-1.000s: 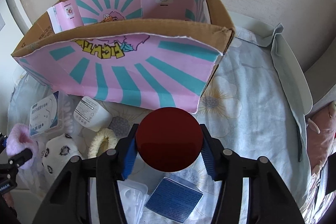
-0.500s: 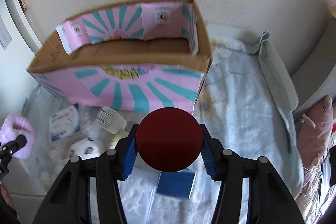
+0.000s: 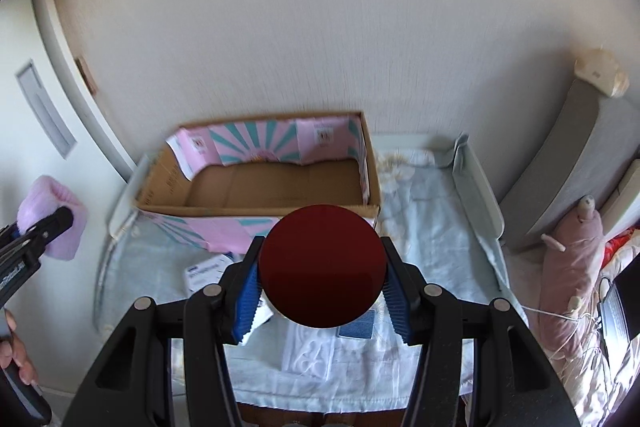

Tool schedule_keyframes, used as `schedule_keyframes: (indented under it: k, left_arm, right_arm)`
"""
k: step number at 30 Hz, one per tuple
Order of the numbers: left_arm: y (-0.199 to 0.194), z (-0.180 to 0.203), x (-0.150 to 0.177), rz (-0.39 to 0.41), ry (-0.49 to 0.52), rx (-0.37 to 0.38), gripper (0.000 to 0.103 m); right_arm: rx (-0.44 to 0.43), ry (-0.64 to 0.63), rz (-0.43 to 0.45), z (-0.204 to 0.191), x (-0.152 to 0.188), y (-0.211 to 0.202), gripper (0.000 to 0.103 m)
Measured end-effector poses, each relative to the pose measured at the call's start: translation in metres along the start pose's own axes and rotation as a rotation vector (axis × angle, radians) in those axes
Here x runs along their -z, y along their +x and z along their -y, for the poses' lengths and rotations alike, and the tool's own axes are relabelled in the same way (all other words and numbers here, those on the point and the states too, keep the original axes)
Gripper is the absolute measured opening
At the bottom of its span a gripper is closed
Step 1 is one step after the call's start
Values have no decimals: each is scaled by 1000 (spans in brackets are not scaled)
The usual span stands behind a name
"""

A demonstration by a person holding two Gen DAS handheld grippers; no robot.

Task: Organize objects
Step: 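Carry the towel roll and red lid into the box with both grippers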

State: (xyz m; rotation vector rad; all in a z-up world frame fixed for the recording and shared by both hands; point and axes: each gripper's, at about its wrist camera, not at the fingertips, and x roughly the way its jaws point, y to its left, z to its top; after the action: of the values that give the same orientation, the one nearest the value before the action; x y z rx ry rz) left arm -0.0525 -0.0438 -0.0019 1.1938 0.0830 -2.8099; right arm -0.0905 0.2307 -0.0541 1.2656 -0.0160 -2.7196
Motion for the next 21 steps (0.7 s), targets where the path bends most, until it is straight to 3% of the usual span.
schedule_keyframes:
  k: [10, 21]
  left_arm:
    - [3, -3, -16, 15, 4, 41, 40]
    - [39, -5, -50, -20, -6, 32, 40]
  right_arm:
    - [6, 3, 55, -13, -13, -25, 50]
    - [1, -16, 44, -10, -43, 2, 50]
